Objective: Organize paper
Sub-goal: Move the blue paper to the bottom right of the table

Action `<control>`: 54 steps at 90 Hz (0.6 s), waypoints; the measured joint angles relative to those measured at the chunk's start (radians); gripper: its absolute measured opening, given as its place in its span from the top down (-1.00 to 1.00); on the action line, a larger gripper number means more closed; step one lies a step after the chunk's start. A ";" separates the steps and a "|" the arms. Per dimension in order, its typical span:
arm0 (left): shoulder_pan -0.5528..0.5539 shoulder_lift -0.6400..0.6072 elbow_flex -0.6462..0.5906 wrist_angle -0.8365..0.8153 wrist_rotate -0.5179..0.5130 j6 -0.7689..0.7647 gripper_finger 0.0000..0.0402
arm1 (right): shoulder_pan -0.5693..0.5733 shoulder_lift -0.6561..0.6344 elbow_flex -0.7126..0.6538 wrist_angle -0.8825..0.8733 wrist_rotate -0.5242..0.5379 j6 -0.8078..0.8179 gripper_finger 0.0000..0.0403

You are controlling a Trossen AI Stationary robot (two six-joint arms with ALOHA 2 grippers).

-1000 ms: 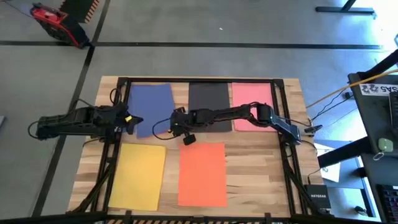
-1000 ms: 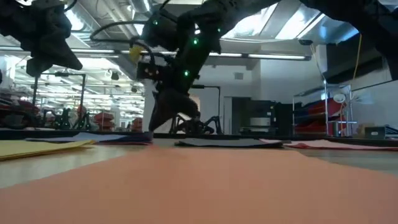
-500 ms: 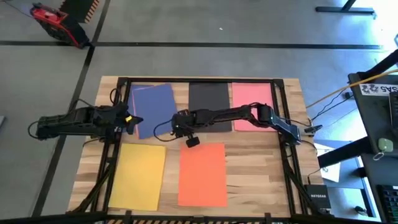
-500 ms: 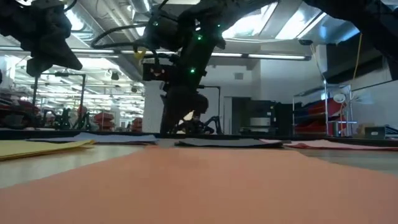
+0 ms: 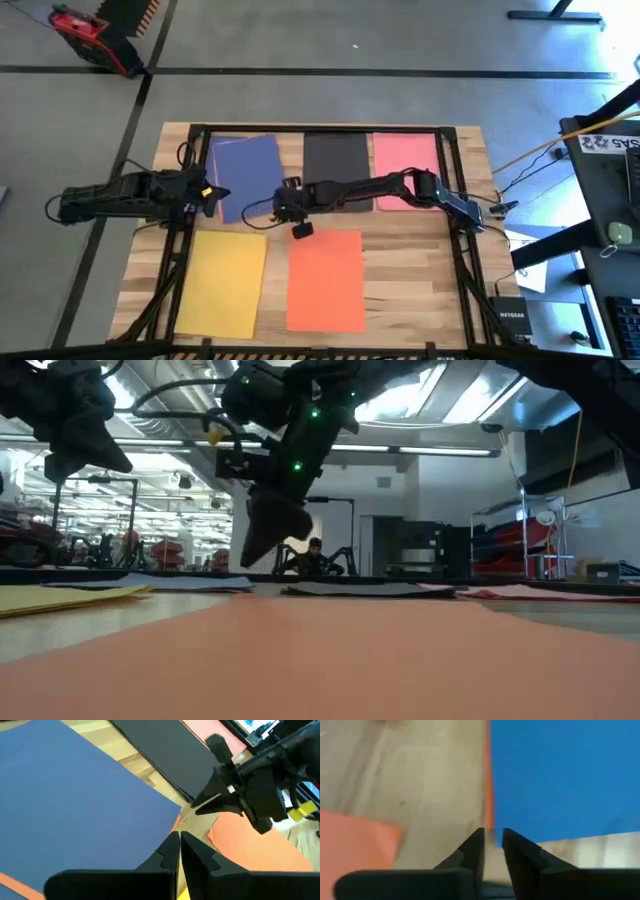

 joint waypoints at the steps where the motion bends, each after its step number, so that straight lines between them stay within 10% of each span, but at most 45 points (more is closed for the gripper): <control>1: 0.000 0.000 0.000 0.000 0.000 0.000 1.00 | 0.000 0.001 0.000 0.002 0.000 -0.006 0.57; 54: 0.000 -0.001 0.000 -0.002 0.000 -0.009 1.00 | -0.002 0.011 -0.174 0.235 0.143 -0.122 0.42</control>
